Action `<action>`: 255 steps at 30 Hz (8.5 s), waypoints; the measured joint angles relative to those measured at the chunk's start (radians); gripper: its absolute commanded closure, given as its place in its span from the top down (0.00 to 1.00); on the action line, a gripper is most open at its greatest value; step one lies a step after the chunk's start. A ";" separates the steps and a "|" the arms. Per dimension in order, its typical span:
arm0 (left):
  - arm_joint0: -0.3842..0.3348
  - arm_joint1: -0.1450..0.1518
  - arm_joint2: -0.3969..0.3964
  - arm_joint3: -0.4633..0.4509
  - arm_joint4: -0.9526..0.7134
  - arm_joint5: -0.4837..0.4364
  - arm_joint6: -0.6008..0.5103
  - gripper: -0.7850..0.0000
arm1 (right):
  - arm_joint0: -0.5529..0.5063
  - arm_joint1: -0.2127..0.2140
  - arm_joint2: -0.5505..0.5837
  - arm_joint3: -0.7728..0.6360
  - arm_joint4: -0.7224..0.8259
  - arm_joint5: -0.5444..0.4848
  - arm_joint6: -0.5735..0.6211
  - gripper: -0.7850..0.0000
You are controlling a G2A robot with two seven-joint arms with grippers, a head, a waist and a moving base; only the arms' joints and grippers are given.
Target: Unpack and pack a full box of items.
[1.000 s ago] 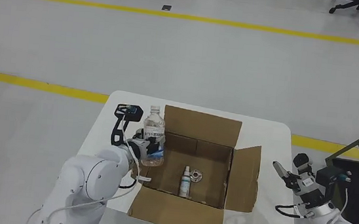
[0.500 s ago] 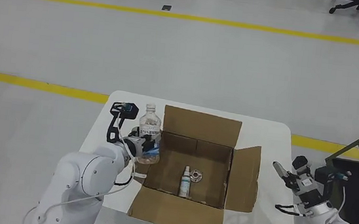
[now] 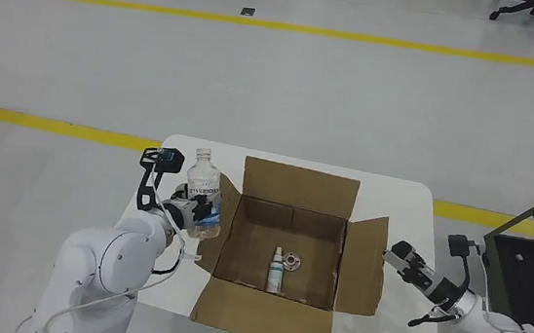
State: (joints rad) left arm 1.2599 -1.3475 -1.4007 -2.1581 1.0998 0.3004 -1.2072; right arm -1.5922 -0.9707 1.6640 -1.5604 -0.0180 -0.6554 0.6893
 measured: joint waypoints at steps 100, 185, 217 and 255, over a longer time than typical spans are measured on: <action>0.148 0.078 -0.112 0.193 0.014 -0.377 -0.115 0.00 | -0.014 0.031 0.135 -0.002 -0.001 0.068 0.026 0.00; -0.067 0.103 0.075 0.839 0.056 -0.368 0.214 1.00 | 0.059 0.058 0.102 0.105 0.039 0.077 0.084 0.11; -0.046 0.141 -0.121 0.085 -0.329 -0.140 -0.139 1.00 | 0.036 0.040 -0.007 0.098 0.036 0.137 -0.032 0.00; -0.196 0.139 0.135 -0.001 -0.416 -0.152 -0.151 1.00 | 0.017 0.023 -0.042 0.042 -0.056 0.192 -0.184 0.00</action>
State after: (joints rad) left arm 1.0641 -1.2088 -1.2656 -2.1588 0.6842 0.1487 -1.3582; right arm -1.5752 -0.9472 1.6222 -1.5185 -0.0738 -0.4630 0.5053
